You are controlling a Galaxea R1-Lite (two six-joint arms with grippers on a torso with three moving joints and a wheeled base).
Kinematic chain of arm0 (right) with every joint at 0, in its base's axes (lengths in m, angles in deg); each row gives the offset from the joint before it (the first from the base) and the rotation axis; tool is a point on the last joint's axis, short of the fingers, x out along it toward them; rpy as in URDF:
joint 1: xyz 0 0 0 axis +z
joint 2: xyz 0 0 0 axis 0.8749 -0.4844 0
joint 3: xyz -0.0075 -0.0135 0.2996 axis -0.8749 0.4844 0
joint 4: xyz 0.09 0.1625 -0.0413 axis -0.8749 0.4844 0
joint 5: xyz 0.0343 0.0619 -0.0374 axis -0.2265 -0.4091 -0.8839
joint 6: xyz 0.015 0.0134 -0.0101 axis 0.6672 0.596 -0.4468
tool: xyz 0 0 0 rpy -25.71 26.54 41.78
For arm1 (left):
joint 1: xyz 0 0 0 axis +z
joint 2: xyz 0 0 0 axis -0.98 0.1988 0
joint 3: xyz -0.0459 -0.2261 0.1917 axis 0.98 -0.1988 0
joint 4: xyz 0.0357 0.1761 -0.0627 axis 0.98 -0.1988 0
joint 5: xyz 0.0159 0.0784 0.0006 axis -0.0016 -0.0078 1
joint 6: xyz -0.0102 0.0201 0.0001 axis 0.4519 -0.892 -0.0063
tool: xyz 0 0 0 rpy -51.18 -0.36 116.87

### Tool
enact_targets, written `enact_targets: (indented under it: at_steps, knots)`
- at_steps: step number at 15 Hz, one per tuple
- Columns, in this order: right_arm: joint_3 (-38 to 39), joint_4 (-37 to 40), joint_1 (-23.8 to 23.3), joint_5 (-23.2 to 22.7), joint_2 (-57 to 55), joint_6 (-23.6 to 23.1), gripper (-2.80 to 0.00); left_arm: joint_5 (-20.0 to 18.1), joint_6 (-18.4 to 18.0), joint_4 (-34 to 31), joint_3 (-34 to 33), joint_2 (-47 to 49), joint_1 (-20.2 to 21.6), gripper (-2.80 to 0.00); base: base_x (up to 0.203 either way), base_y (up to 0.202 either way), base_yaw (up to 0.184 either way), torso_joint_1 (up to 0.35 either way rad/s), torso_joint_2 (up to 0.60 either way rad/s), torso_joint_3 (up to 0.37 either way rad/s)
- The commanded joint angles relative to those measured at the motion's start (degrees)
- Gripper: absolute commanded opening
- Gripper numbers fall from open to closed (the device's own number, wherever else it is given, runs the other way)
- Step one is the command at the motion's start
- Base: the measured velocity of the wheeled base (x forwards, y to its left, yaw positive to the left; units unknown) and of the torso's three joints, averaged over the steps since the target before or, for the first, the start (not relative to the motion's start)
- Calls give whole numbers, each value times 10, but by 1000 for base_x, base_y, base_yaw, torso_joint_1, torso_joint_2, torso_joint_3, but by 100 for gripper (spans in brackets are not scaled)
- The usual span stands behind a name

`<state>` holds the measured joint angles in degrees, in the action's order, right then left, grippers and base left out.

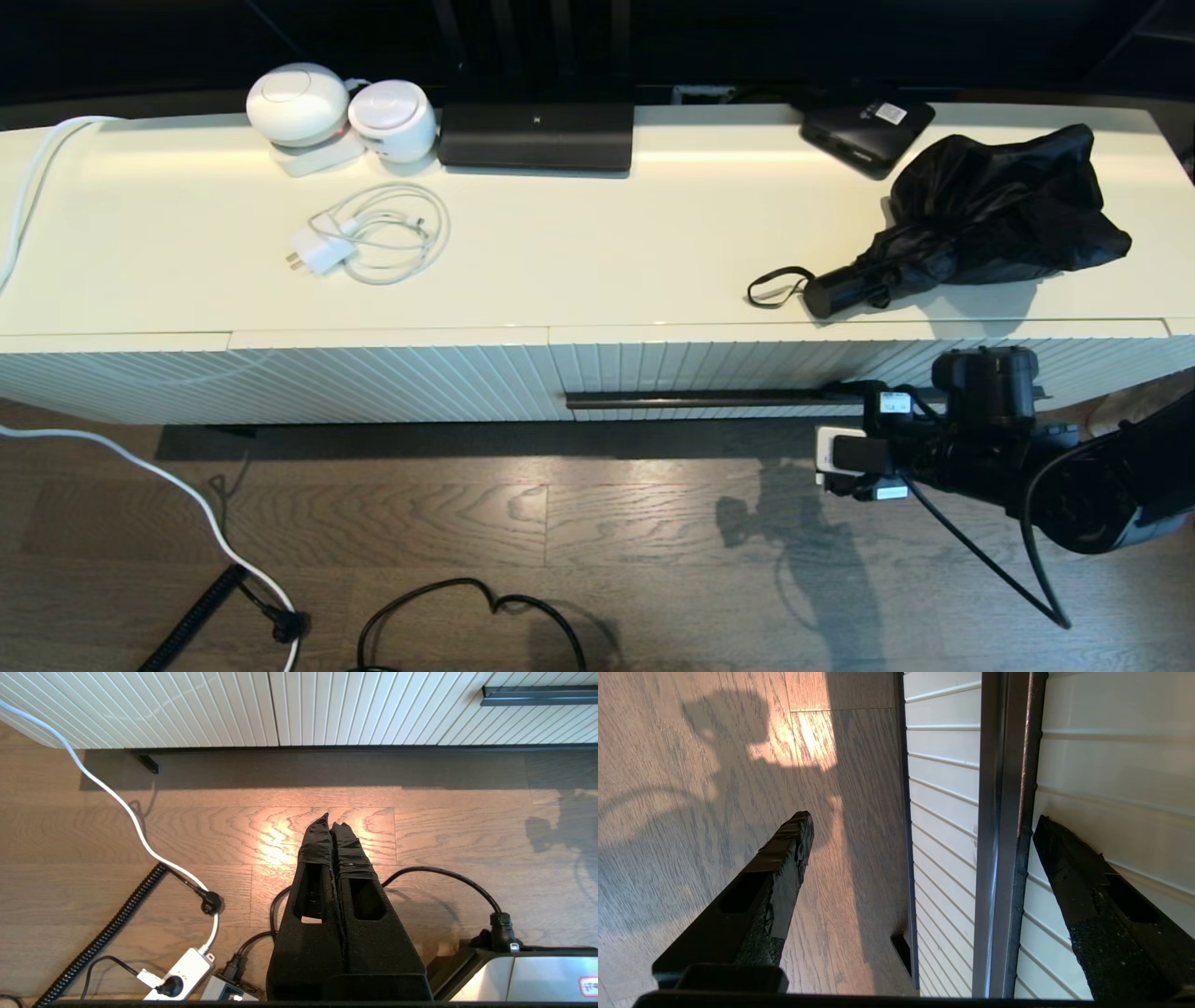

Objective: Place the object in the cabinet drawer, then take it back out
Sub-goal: Open the drawer

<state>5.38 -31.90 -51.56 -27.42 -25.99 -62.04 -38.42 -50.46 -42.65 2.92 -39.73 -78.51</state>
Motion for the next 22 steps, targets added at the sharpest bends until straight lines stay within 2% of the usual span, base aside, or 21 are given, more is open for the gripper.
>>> enact_targets:
  at_steps: [1, 10, 22]
  knots:
    - [-6, -2, 0, 0, -2, -5, 0, 0, 0, 0, 0, 0, 0, -280, 0, 0, 0, 0, 0, 0]
    - [33, -1, 0, 1, -5, -5, 0, 0, 0, 0, 0, 0, 1, -280, 0, 0, 0, 0, 0, 0]
    - [154, -10, -3, -1, 27, -4, 0, 0, 0, 0, 0, 0, 0, -280, 0, 0, 0, 0, 0, 0]
